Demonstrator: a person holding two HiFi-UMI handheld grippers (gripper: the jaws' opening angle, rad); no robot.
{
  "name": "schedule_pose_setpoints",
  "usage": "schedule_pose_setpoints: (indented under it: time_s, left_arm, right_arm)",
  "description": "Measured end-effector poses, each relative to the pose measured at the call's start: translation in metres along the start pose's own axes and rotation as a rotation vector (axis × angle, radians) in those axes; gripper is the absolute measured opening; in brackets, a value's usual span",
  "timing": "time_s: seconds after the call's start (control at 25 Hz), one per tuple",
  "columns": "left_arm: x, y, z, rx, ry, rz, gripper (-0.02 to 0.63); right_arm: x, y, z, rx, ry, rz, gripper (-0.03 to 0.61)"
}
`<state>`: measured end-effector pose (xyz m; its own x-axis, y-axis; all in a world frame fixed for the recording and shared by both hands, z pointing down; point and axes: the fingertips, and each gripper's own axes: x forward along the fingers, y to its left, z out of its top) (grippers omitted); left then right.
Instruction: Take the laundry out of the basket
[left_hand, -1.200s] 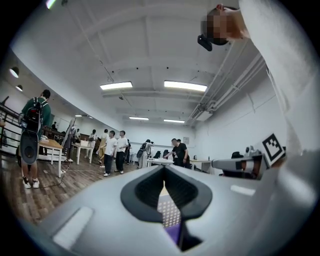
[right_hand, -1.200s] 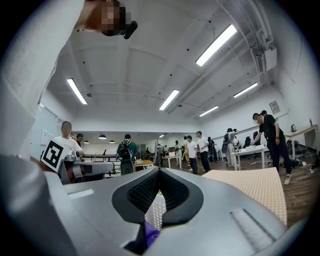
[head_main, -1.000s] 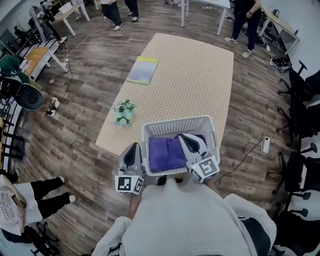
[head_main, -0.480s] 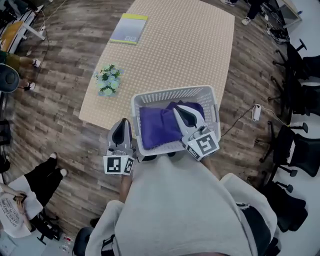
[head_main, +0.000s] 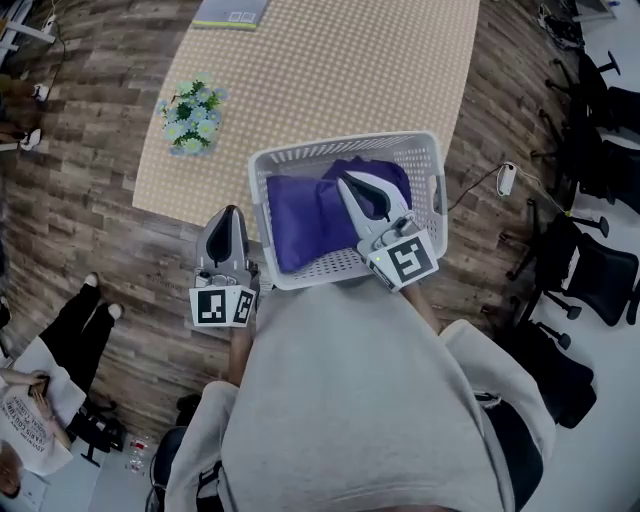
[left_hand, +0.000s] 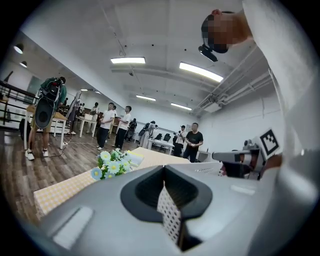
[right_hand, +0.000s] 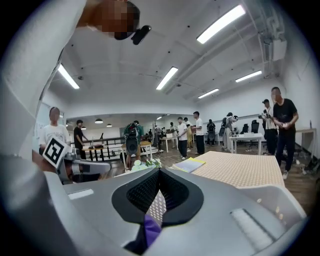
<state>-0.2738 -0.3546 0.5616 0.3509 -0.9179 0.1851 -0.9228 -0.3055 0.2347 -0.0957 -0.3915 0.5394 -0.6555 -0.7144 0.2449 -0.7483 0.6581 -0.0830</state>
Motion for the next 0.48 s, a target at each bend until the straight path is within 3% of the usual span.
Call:
schedule_pose_setpoints:
  time_s: [0.08,0.16,0.32,0.4,0.48]
  left_arm:
    - [0.002,0.0,0.0,-0.007,0.0,-0.008,0.011]
    - [0.003,0.0,0.001,-0.01,-0.005,-0.012,0.011]
    - [0.001,0.003,0.004,-0.01,-0.02,-0.006,0.011]
    - [0.0,0.003,0.006,-0.011,-0.027,-0.001,0.011]
    - [-0.002,0.004,0.007,-0.013,-0.033,0.004,0.011]
  right_arm:
    - [0.003,0.007,-0.006,-0.14,0.053,0.024,0.0]
    - [0.004,0.018,-0.017,-0.353,0.137,0.056,0.0]
    - [0.004,0.047,-0.058,-1.012,0.309,0.195,-0.002]
    - [0.001,0.055,-0.075,-1.134,0.352,0.275,-0.002]
    - [-0.002,0.059,-0.082,-1.121,0.364,0.319,-0.002]
